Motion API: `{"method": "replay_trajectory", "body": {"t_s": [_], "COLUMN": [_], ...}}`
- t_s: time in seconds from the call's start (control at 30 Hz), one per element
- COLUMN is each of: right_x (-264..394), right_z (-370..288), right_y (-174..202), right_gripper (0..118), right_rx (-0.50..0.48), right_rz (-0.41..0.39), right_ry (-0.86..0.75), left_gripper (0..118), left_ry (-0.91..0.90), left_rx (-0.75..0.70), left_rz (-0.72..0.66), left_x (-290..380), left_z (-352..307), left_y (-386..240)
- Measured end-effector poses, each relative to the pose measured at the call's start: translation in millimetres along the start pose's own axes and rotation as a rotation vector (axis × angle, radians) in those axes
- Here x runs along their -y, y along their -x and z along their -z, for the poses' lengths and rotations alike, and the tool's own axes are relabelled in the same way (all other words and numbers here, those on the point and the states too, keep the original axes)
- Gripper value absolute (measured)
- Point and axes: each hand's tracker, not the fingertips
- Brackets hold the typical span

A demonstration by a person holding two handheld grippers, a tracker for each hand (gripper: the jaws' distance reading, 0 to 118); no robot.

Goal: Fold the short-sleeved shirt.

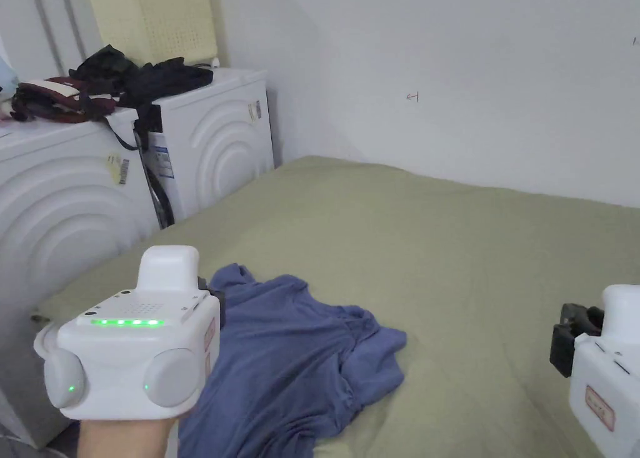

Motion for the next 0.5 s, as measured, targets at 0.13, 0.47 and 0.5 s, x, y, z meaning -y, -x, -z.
{"method": "replay_trajectory", "body": {"t_s": [0.13, 0.47, 0.5], "right_x": [11, 52, 56], "right_z": [4, 26, 30], "right_y": [-3, -11, -11], "right_gripper": [0, 0, 0], "right_rx": [0.015, 0.041, 0.048], "right_rz": [-0.008, -0.032, -0.037], "right_ry": [0.037, 0.183, 0.196], "left_gripper": [0, 2, 33], "left_ry": [0.129, 0.571, 0.601], "left_rx": [0.081, 0.224, 0.237], "left_rz": [0.025, 0.021, 0.009], "left_x": [21, 92, 94], "left_z": [35, 174, 184], "left_y": [-14, -51, -52]}}
